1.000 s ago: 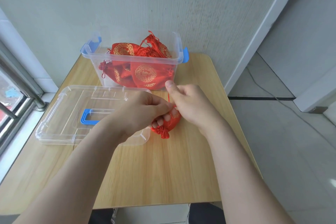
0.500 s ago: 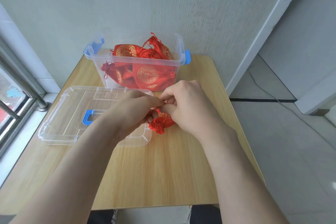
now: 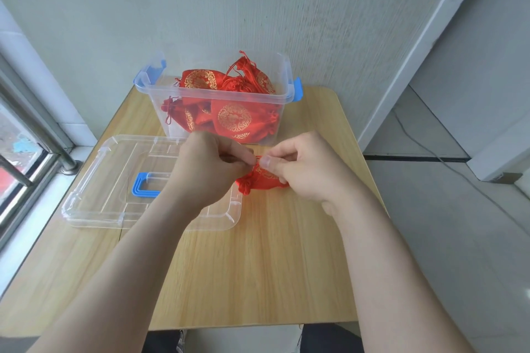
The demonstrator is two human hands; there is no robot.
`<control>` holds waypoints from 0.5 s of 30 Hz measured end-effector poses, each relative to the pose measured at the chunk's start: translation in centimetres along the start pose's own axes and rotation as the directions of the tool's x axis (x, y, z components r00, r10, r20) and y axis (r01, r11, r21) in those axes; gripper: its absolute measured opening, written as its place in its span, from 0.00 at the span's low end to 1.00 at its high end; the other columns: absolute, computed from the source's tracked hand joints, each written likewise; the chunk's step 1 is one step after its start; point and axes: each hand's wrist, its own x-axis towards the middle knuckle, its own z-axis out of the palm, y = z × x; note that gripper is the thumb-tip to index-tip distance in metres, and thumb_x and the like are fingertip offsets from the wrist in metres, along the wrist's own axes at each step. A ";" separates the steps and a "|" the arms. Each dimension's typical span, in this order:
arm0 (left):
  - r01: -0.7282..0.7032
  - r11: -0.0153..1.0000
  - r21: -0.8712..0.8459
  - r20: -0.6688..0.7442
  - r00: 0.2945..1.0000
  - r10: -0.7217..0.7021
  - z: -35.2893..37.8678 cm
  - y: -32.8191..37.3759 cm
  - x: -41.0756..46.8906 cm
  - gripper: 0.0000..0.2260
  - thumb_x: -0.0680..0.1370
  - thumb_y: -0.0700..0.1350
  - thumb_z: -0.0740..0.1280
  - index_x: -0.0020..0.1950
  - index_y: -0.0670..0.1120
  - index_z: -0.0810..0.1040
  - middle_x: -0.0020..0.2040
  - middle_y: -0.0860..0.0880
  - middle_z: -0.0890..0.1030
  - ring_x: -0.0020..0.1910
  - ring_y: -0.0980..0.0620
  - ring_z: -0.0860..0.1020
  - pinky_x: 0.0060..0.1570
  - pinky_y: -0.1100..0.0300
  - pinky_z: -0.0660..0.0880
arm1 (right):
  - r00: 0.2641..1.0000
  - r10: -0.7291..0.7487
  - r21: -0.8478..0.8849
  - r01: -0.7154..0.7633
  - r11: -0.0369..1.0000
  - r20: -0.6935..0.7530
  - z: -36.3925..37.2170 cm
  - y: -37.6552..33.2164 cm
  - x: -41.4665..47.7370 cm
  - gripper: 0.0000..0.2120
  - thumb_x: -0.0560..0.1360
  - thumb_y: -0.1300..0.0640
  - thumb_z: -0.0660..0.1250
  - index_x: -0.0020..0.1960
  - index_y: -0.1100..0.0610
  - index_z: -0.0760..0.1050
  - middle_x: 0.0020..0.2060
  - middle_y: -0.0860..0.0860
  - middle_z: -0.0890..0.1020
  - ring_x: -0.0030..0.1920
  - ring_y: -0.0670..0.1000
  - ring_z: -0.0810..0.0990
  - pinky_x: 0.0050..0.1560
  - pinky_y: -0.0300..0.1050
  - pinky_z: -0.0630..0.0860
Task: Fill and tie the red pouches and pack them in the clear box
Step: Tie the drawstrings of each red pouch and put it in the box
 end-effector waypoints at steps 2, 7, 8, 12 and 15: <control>-0.039 0.999 0.035 0.063 0.997 0.036 0.0 0.6 -0.2 0.14 0.76 0.32 0.70 0.43 0.50 0.90 0.38 0.50 0.88 0.39 0.51 0.86 0.46 0.55 0.85 | 0.997 0.075 0.092 -0.076 0.993 0.010 0.1 0.2 0.0 0.05 0.80 0.52 0.75 0.46 0.49 0.86 0.24 0.37 0.79 0.28 0.35 0.77 0.39 0.36 0.73; -0.020 1.000 0.016 0.166 0.986 0.018 0.4 1.3 -0.7 0.11 0.79 0.41 0.68 0.38 0.43 0.85 0.29 0.55 0.81 0.27 0.60 0.73 0.33 0.68 0.69 | 0.986 0.169 0.250 -0.162 0.955 -0.006 0.3 0.4 0.3 0.03 0.79 0.53 0.76 0.48 0.52 0.86 0.24 0.39 0.79 0.30 0.40 0.77 0.37 0.37 0.73; -0.006 1.000 0.010 0.155 0.988 0.004 0.4 1.3 -0.6 0.11 0.79 0.42 0.69 0.38 0.42 0.84 0.29 0.55 0.80 0.29 0.59 0.74 0.34 0.65 0.71 | 0.986 0.169 0.260 -0.161 0.952 -0.006 0.3 0.4 0.2 0.03 0.78 0.53 0.77 0.48 0.52 0.86 0.24 0.39 0.79 0.30 0.41 0.77 0.37 0.38 0.73; 0.129 0.990 -0.064 0.097 0.988 -0.122 0.2 1.0 0.0 0.09 0.77 0.44 0.66 0.45 0.39 0.82 0.42 0.44 0.86 0.46 0.45 0.86 0.54 0.42 0.84 | 0.988 0.156 0.203 -0.150 0.968 -0.015 0.2 0.4 0.2 0.04 0.76 0.53 0.79 0.44 0.51 0.86 0.25 0.40 0.81 0.29 0.39 0.78 0.40 0.41 0.74; 0.221 0.975 -0.005 0.022 0.975 -0.221 -0.1 0.6 -0.1 0.09 0.79 0.38 0.61 0.47 0.37 0.80 0.38 0.45 0.87 0.43 0.42 0.86 0.46 0.44 0.86 | 0.985 0.165 0.073 -0.161 0.984 -0.055 0.0 0.6 0.3 0.03 0.77 0.53 0.78 0.44 0.50 0.87 0.34 0.42 0.85 0.39 0.44 0.82 0.40 0.40 0.73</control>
